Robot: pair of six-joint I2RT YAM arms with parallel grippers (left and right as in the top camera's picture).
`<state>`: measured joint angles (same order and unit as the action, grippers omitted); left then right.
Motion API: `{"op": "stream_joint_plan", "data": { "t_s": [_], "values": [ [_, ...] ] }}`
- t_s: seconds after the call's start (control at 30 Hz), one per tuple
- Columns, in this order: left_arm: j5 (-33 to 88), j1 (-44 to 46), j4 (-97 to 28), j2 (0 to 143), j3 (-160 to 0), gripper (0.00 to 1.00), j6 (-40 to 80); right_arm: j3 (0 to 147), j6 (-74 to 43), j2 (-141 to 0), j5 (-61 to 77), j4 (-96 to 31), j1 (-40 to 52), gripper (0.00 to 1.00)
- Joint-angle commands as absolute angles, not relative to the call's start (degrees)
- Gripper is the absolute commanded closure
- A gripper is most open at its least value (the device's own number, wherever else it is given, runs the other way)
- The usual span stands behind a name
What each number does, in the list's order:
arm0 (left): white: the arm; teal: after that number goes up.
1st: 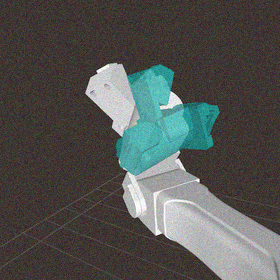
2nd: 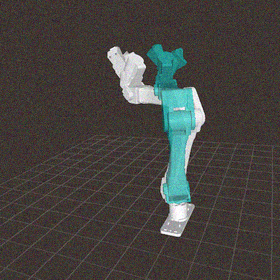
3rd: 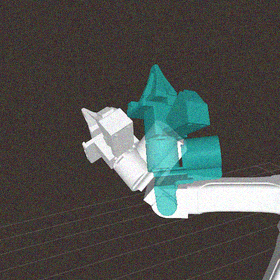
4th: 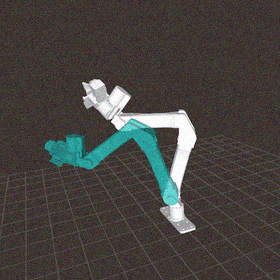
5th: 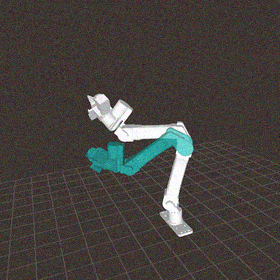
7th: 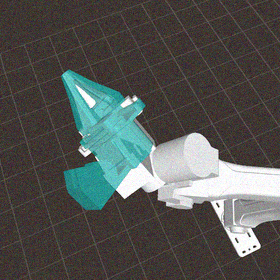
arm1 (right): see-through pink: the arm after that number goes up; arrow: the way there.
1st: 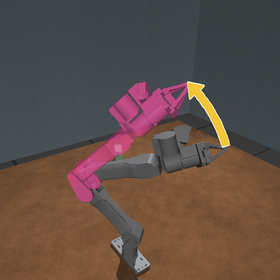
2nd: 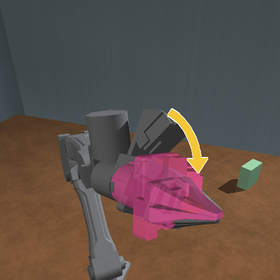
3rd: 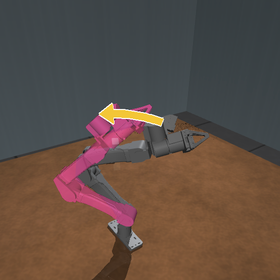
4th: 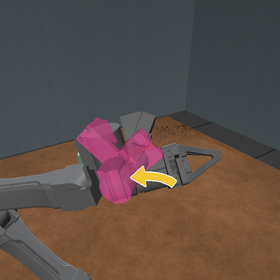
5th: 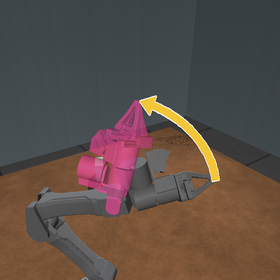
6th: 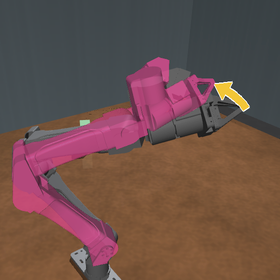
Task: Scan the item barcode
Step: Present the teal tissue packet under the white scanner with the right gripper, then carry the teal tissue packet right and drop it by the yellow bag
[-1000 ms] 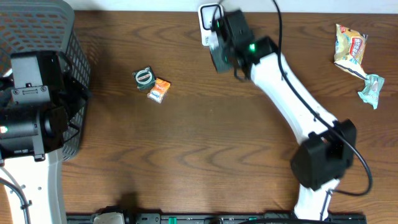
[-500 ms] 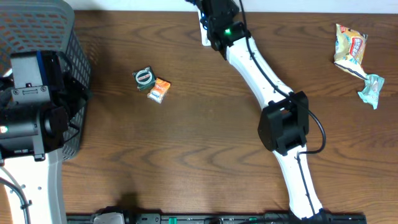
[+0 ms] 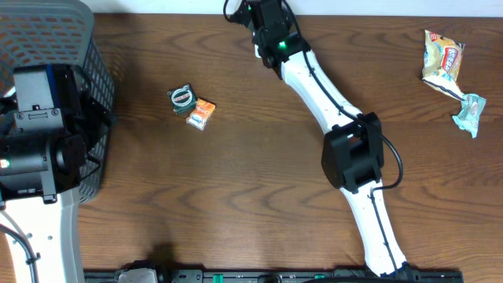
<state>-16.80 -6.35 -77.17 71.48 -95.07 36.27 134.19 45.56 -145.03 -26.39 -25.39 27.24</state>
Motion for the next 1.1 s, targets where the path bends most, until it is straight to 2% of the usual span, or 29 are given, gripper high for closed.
{"op": "stream_joint_plan", "data": {
  "t_s": [0.0,0.17,0.43,0.6,0.83,0.93,1.07],
  "values": [
    [-17.37,-6.63,-77.34,71.53,-94.76,0.02,37.17,134.82,46.11,-145.99,-26.48,-26.52,27.97,0.99],
    [-17.37,-6.63,-77.34,71.53,-94.76,0.02,37.17,134.82,45.6,-145.71,-28.58,-26.61,27.97,0.99],
    [-17.37,-6.63,-77.34,71.53,-94.76,0.03,37.17,134.82,29.95,-141.62,-27.97,-28.29,24.73,0.99],
    [-17.37,-6.63,-77.34,71.53,-94.76,0.02,37.19,134.82,19.11,-136.4,-25.32,-38.89,19.07,0.99],
    [-17.37,-6.63,-77.34,71.53,-94.76,0.02,37.17,134.82,3.68,-131.46,-15.0,-65.28,4.34,0.99],
    [-17.37,-6.63,-77.34,71.53,-94.76,0.02,37.17,134.67,-3.97,-131.63,-15.03,-72.82,-0.54,0.98],
    [-17.37,-6.63,-77.34,71.53,-94.76,0.03,37.19,134.45,-21.17,-131.63,-14.57,-79.94,-8.27,0.98]
  ]
}}
